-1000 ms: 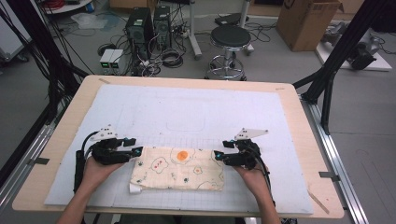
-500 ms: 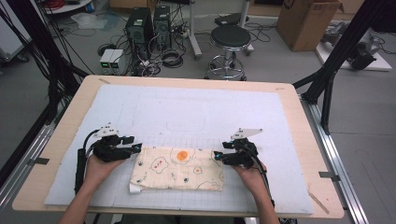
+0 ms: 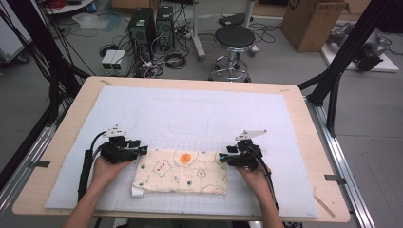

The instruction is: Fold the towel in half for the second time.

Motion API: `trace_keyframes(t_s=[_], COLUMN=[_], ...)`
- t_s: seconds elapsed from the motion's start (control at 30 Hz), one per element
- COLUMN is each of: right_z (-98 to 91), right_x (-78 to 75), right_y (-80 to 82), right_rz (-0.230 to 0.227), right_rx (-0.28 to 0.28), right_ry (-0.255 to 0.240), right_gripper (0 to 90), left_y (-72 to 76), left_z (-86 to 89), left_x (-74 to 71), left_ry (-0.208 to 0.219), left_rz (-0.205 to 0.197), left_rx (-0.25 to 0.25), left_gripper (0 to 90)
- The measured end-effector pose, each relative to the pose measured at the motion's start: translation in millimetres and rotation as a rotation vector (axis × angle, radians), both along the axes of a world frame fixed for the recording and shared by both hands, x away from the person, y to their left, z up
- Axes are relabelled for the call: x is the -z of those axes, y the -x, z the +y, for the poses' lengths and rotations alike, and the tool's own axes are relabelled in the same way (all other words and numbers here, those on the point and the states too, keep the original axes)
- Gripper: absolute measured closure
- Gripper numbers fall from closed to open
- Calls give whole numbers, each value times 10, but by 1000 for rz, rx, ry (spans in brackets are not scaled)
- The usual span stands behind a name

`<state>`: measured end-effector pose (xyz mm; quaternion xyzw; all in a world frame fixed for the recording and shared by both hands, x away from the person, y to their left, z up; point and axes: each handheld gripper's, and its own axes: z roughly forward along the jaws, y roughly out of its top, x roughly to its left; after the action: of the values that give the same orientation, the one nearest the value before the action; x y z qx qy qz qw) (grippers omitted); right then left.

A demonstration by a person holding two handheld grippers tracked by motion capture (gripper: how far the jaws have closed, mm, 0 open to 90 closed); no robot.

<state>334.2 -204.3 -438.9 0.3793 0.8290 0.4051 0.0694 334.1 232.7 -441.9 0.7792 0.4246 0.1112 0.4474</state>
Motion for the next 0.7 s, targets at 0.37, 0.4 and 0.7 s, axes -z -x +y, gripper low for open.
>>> trace_keyframes(t_s=[0.37,0.4,0.7], right_z=[51,59,58], right_x=[38,37,38], right_y=[-10,-4,2], right_rz=[12,12,20], right_rx=[-51,-54,-74], right_ry=[5,10,0], right_gripper=[696,719,821], left_y=[-15,-13,4], left_z=[-13,-15,-32], left_x=[44,46,41], left_ry=[-21,-12,-21], left_rz=[27,32,29], left_rx=[27,35,51], left_gripper=[642,677,814])
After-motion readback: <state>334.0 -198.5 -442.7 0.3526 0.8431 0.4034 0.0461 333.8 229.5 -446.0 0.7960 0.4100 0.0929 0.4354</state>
